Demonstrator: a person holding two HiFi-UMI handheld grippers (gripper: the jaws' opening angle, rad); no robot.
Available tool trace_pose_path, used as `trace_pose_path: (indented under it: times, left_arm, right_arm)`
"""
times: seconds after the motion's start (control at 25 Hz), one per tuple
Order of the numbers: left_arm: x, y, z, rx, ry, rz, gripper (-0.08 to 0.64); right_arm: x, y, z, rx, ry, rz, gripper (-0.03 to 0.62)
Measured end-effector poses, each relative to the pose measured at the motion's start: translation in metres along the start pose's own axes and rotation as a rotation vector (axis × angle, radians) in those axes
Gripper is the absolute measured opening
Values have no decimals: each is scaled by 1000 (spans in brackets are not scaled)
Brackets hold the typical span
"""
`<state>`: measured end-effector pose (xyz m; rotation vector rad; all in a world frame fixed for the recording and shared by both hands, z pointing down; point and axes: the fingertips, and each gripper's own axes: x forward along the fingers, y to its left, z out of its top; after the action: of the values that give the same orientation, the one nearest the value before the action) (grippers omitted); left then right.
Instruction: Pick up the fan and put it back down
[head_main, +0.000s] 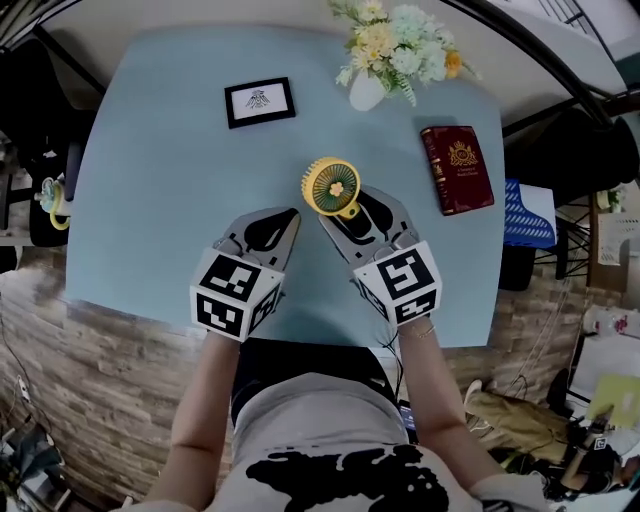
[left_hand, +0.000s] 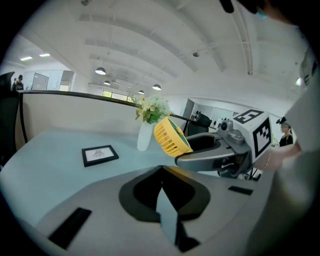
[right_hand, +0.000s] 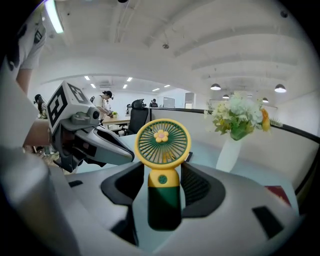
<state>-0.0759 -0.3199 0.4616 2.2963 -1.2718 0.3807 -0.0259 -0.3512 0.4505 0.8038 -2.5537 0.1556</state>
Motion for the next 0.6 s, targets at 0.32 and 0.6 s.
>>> trace_pose_path:
  times: [0.32,0.6]
  left_arm:
    - [-15,-13,37,88,-53,-12,11]
    - [-29,-30,65,146,-107,-47,11]
  right_arm:
    - [-24,-5,43,-33,-109,-60,235]
    - [-41,-8,63,-16,-181,-88,235]
